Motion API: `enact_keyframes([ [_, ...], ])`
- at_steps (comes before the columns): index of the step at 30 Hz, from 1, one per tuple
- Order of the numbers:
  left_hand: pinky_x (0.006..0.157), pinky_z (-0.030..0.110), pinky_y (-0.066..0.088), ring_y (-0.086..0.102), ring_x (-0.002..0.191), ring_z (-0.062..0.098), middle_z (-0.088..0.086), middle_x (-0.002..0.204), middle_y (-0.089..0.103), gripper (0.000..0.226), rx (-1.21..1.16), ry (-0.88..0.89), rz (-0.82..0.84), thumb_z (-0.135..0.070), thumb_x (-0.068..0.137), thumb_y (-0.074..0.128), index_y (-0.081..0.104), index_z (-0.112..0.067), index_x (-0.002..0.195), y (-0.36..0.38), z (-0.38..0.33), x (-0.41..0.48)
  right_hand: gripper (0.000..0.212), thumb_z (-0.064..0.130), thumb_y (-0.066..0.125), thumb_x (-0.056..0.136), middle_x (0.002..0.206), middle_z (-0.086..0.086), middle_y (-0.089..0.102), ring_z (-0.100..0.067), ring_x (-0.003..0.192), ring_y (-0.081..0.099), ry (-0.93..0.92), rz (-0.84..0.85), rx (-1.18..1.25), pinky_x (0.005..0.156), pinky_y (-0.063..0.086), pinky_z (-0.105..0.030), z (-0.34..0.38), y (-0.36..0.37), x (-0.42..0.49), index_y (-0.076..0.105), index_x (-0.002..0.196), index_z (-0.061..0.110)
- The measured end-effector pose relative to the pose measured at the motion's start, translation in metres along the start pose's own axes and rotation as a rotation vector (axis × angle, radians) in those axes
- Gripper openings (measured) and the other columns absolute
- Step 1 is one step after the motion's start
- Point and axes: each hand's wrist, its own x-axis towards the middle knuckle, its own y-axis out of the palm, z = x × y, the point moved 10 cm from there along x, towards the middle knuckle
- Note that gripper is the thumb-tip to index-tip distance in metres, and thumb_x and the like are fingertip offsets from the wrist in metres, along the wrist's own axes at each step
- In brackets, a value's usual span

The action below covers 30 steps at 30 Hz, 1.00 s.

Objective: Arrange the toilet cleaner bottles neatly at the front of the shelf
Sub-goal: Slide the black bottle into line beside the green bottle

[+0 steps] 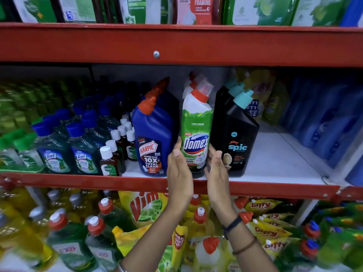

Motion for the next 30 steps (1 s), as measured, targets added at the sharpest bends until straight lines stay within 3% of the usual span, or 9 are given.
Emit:
enact_keyframes([
  [4,0.094,0.002,0.035,0.043,0.125,-0.005,-0.008,0.145,0.044,0.06,0.012,0.0,0.003,-0.053,0.093,0.014,0.033,-0.031,0.146,0.0,0.001,0.003,0.038,0.062,0.027,0.084,0.113,0.028,0.061,0.012,0.108,0.058,-0.009,-0.016,-0.022,0.081,0.046,-0.007,0.0,-0.002,0.002,0.051,0.111,0.051],
  [8,0.099,0.009,0.039,0.045,0.127,-0.002,-0.008,0.144,0.047,0.057,-0.014,0.013,0.006,-0.051,0.094,0.016,0.036,-0.031,0.144,-0.002,0.0,0.001,0.038,0.061,0.027,0.086,0.114,0.027,0.062,0.007,0.112,0.058,-0.04,-0.052,-0.061,0.087,0.047,-0.012,0.002,-0.005,-0.001,0.052,0.114,0.049],
  [12,0.1,0.019,0.044,0.051,0.123,-0.003,-0.017,0.129,0.056,0.038,-0.095,0.095,-0.127,-0.056,0.096,0.023,0.051,-0.047,0.121,-0.029,-0.012,-0.015,0.04,0.062,0.031,0.092,0.132,0.011,0.057,-0.003,0.124,0.052,-0.184,-0.228,-0.119,0.101,0.046,-0.027,0.009,-0.009,-0.025,0.049,0.124,0.046],
  [15,0.102,0.016,0.039,0.048,0.128,0.0,-0.017,0.131,0.054,0.042,-0.105,0.192,-0.3,-0.058,0.094,0.023,0.052,-0.045,0.122,-0.068,-0.022,-0.017,0.05,0.066,0.03,0.09,0.138,0.016,0.053,-0.005,0.131,0.047,-0.218,-0.102,-0.121,0.107,0.041,-0.028,0.007,0.023,-0.034,0.049,0.13,0.043],
  [17,0.108,0.026,0.037,0.042,0.133,0.002,-0.014,0.14,0.046,0.045,-0.079,0.149,-0.34,-0.056,0.096,0.02,0.046,-0.043,0.13,-0.087,-0.018,-0.009,0.057,0.074,0.028,0.084,0.147,0.018,0.043,-0.001,0.137,0.037,-0.138,0.007,-0.125,0.113,0.034,-0.031,0.0,0.051,-0.031,0.04,0.134,0.048],
  [19,0.116,0.042,0.033,0.033,0.142,0.011,-0.007,0.151,0.035,0.05,-0.022,0.061,-0.308,-0.059,0.095,0.016,0.037,-0.044,0.138,-0.095,-0.011,0.002,0.06,0.079,0.025,0.079,0.152,0.02,0.03,0.004,0.141,0.027,-0.053,0.047,-0.128,0.118,0.026,-0.031,-0.008,0.07,-0.026,0.028,0.133,0.052],
  [21,0.118,0.05,0.027,0.025,0.146,0.016,-0.005,0.157,0.027,0.06,0.04,0.007,-0.263,-0.063,0.089,0.012,0.03,-0.042,0.143,-0.099,-0.006,0.01,0.066,0.073,0.023,0.081,0.154,0.017,0.024,0.002,0.143,0.022,-0.002,0.03,-0.138,0.121,0.022,-0.036,-0.014,0.081,-0.02,0.023,0.14,0.044],
  [24,0.119,0.048,0.027,0.027,0.145,0.013,-0.008,0.158,0.027,0.063,0.068,-0.018,-0.208,-0.065,0.087,0.011,0.025,-0.043,0.145,-0.099,-0.004,0.017,0.074,0.067,0.022,0.082,0.158,0.008,0.027,-0.005,0.144,0.025,0.031,-0.021,-0.136,0.12,0.025,-0.041,-0.017,0.086,-0.013,0.024,0.147,0.032],
  [30,0.114,0.046,0.037,0.039,0.139,0.013,-0.007,0.154,0.037,0.063,0.012,-0.036,-0.132,-0.064,0.088,0.012,0.026,-0.043,0.146,-0.098,-0.003,0.021,0.071,0.064,0.022,0.084,0.151,0.003,0.04,-0.01,0.14,0.036,-0.001,-0.083,-0.134,0.116,0.032,-0.043,-0.016,0.088,-0.007,0.034,0.144,0.027],
])
